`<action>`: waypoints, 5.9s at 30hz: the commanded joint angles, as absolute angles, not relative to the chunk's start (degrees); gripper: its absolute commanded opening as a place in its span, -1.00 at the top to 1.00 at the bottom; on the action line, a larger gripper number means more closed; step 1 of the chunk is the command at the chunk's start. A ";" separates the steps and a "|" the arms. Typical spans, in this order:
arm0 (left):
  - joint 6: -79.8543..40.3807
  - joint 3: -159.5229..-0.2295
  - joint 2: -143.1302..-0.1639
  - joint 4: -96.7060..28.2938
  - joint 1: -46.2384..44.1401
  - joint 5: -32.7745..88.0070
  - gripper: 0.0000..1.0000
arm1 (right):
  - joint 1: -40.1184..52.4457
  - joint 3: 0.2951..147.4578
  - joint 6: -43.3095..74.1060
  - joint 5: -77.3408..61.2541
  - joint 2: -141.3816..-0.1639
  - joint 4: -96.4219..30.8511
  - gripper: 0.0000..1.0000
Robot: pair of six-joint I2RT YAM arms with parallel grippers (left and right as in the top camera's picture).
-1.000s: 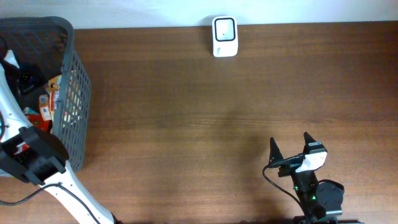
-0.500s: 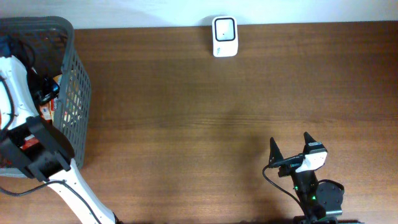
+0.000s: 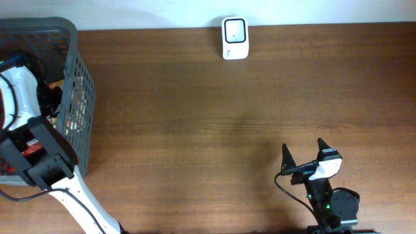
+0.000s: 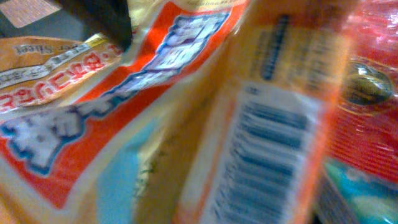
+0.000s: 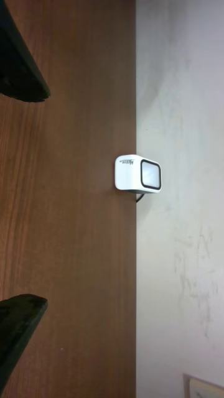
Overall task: Scan the item barcode
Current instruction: 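Lift a yellow snack bag out and drop it on the table centre, then reach the left gripper back into the basket and grasp the red packet, then carry the red packet out and drop it beside the yellow bag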
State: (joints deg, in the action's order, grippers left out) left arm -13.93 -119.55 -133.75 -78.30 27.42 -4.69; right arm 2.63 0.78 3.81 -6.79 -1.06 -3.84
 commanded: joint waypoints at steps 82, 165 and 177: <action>-10.85 -125.80 -96.18 -90.94 10.46 -0.12 -0.98 | 3.03 0.32 3.42 -7.05 -0.84 -3.86 -0.97; -11.70 -160.92 -126.10 -96.31 -15.86 12.16 1.00 | 3.03 0.32 3.42 -7.07 -0.84 -3.86 -0.97; -11.92 -112.62 -126.30 -73.12 -25.98 10.26 -0.03 | 3.03 0.32 3.42 -7.07 -0.84 -3.86 -0.97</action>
State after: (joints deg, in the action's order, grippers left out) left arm -12.53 -112.73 -127.44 -73.41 -26.22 10.46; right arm 2.63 0.78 3.81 -6.96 -1.06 -3.81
